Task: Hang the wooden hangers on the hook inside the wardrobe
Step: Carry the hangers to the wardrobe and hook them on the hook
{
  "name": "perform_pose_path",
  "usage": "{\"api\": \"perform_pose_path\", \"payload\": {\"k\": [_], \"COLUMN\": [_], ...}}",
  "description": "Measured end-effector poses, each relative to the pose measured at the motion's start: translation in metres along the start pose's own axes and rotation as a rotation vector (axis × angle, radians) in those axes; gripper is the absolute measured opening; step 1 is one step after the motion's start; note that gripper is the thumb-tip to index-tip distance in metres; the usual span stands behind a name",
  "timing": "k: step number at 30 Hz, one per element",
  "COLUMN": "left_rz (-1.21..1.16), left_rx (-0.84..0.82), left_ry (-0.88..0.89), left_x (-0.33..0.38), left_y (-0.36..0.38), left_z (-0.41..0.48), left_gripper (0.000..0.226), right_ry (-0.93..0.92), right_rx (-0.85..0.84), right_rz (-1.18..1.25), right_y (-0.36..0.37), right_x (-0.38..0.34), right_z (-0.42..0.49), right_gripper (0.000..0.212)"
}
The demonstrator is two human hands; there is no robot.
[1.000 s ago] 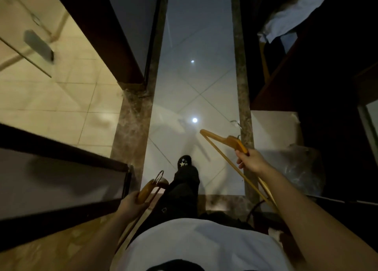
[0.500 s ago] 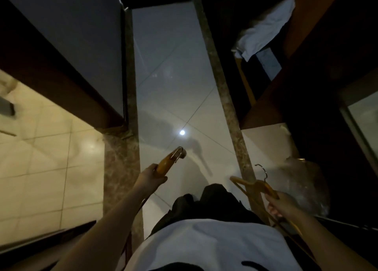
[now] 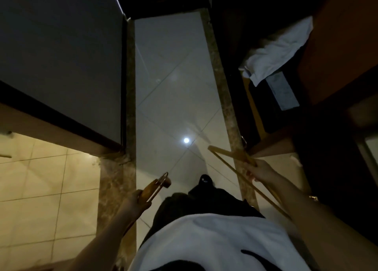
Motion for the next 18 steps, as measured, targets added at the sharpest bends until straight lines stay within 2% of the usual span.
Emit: {"api": "perform_pose_path", "payload": {"k": [3,8,11,15,18], "left_rz": [0.003,-0.055,-0.075,-0.073,-0.063], "left_rx": [0.005,0.016,-0.008,-0.029,-0.040], "left_ry": [-0.047,-0.060,-0.015,0.090,0.193], "left_x": [0.019,0.064,0.101,0.170,0.227], "left_y": [-0.011,-0.026,-0.037,-0.054,-0.070], "left_z": [0.025,0.072,0.107,0.168,0.218], "left_gripper": [0.038,0.034,0.040,0.042,0.043], "right_ry": [-0.079,-0.085,-0.032,0.059,0.122], "right_rx": [-0.015,-0.015,0.003,0.035,0.055], "right_rz": [0.053,0.139,0.164,0.174,0.160], "right_y": [-0.019,-0.047,-0.055,-0.063,-0.068], "right_x": [-0.060,-0.126,-0.139,-0.140,-0.139], "right_z": [0.036,0.076,0.098,0.129,0.142], "right_gripper": [0.024,0.027,0.021,0.034,0.034]}}
Point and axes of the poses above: each hand's wrist, its own z-axis towards the middle knuckle, its own y-axis out of the palm, x = y × z, the point moved 3 cm from there along z, towards the middle knuckle, and after that the axes turned 14 degrees about x, right-handed, at the moved point
